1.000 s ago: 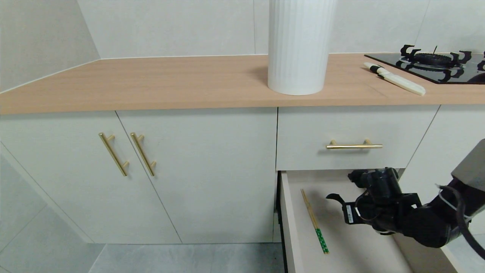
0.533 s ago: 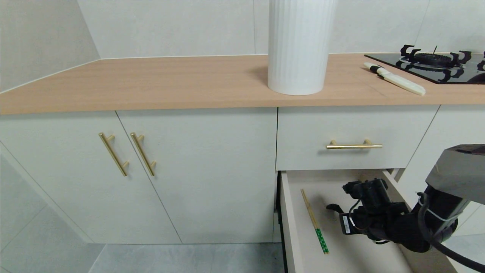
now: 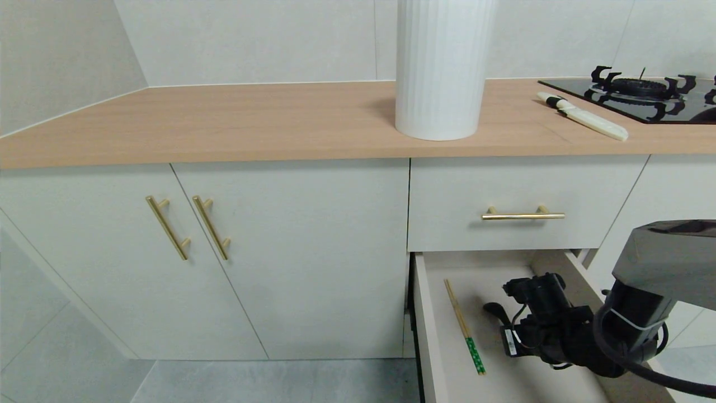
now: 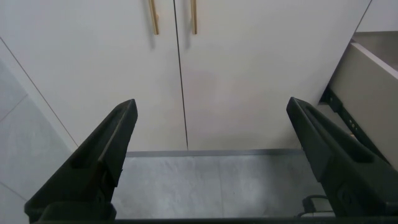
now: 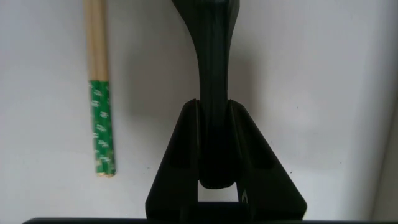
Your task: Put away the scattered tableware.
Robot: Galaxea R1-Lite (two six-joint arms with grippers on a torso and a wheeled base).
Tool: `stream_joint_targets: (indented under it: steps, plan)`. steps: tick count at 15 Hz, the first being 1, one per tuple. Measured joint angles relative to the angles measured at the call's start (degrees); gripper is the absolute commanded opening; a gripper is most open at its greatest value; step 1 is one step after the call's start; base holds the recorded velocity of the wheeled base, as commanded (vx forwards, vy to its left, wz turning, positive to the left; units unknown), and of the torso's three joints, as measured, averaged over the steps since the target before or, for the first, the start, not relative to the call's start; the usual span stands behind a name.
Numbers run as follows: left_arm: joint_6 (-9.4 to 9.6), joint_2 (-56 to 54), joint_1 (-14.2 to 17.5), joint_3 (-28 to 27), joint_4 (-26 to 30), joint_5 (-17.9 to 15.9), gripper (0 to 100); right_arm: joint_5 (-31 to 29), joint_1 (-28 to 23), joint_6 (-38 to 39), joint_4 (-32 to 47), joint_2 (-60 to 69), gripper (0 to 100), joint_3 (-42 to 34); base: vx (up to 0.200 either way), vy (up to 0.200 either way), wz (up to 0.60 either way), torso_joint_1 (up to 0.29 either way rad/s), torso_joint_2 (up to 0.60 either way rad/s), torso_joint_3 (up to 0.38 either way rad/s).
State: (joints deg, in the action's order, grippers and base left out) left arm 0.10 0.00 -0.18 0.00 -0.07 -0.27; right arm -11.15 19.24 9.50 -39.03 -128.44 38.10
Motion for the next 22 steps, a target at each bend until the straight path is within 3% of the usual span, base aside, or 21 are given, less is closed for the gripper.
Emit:
stream_joint_targets:
  steps: [6,7,19,22]
  plan:
    - [0.00,0.0,0.0,0.0,0.0,0.0,100,-0.1,0.0,0.0,0.0,-0.7,0,0.1,0.000,0.000,0.00,0.000,0.00,0.000]
    - [0.00,0.0,0.0,0.0,0.0,0.0,100,-0.1,0.0,0.0,0.0,-0.7,100,0.1,0.000,0.000,0.00,0.000,0.00,0.000]
    - [0.00,0.0,0.0,0.0,0.0,0.0,100,-1.4,-0.1,0.0,0.9,4.0,100,-0.3,0.000,0.000,0.00,0.000,0.00,0.000]
    - [0.00,0.0,0.0,0.0,0.0,0.0,100,-1.4,-0.1,-0.1,4.8,9.4,100,-0.8,0.000,0.000,0.00,0.000,0.00,0.000]
